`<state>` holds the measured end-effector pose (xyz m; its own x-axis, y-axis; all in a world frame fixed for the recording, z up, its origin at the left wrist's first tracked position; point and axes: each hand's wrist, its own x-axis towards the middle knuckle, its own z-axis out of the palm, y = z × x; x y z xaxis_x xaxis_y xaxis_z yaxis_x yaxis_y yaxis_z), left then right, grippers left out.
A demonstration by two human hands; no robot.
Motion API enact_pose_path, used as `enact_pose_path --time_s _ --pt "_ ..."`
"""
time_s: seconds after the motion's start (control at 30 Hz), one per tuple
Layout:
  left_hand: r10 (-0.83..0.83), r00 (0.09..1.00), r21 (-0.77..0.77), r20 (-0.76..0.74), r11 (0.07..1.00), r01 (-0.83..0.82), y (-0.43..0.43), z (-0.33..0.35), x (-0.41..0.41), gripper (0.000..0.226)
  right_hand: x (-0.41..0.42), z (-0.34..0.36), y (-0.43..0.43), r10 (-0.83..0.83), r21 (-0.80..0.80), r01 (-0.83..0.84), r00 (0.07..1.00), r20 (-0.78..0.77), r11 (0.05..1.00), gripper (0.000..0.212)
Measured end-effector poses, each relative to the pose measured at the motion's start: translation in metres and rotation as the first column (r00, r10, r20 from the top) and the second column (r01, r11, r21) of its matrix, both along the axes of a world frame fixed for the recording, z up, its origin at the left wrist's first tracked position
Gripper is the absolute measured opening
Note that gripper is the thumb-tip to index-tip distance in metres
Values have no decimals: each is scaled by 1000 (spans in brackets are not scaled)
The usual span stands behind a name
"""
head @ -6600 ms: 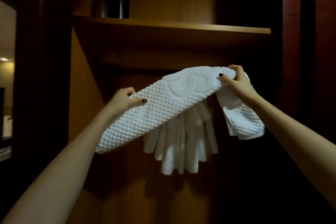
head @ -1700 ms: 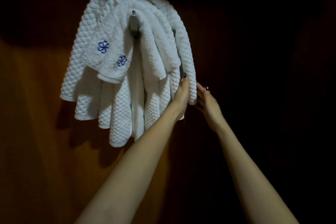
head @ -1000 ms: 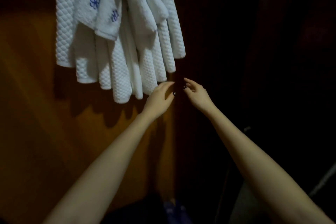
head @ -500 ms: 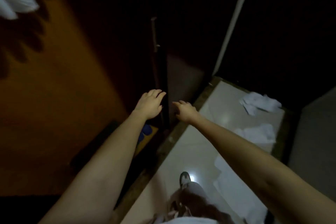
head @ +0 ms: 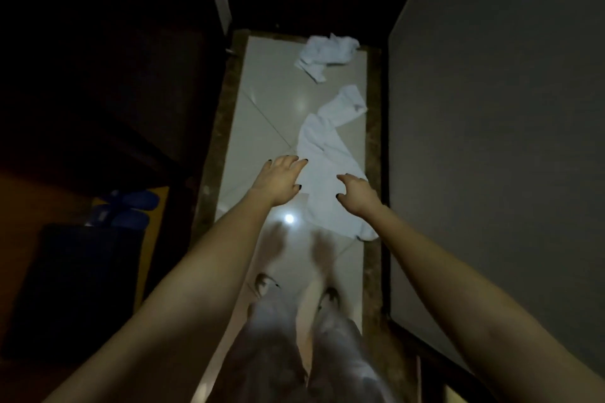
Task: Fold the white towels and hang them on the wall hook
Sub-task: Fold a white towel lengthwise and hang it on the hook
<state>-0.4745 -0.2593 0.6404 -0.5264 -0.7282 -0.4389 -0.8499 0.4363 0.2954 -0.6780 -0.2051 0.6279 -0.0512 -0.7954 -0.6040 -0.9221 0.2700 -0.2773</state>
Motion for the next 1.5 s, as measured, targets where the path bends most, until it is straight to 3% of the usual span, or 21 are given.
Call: enact_pose_path --time_s 0.3,0.6,0.8,0.93,1.1,1.27,1.33,1.4,1.5 --pt "-77 997 123 -24 989 79 64 -161 -101 60 -121 -148 72 -153 115 145 986 62 983 60" --pt "-102 992 172 -73 979 113 100 -409 -164 54 -179 -381 123 -433 103 421 887 161 901 49" --pt "-47 992 148 -120 987 64 98 -581 -188 51 -197 -543 142 -264 -57 277 950 167 959 52" --pt "-35 993 85 -113 995 45 93 -662 -198 50 -206 -619 148 -170 -192 185 981 89 964 38" --pt "-80 986 13 -145 996 83 78 -726 -188 52 -212 -679 141 -91 -328 48 989 -116 943 32" --pt "-237 954 -137 -182 967 214 37 -765 -178 41 -208 -720 130 -229 -454 181 972 -54 873 9" --pt "-244 946 -176 -212 962 208 30 -770 -183 29 -212 -726 119 -207 -461 166 978 -39 872 13" --pt "-221 948 -147 -229 971 191 28 -768 -187 24 -218 -720 111 -156 -433 133 988 -19 891 16" --pt "-80 964 13 -253 996 86 25 -735 -191 23 -221 -688 107 -152 -375 144 988 7 916 16"
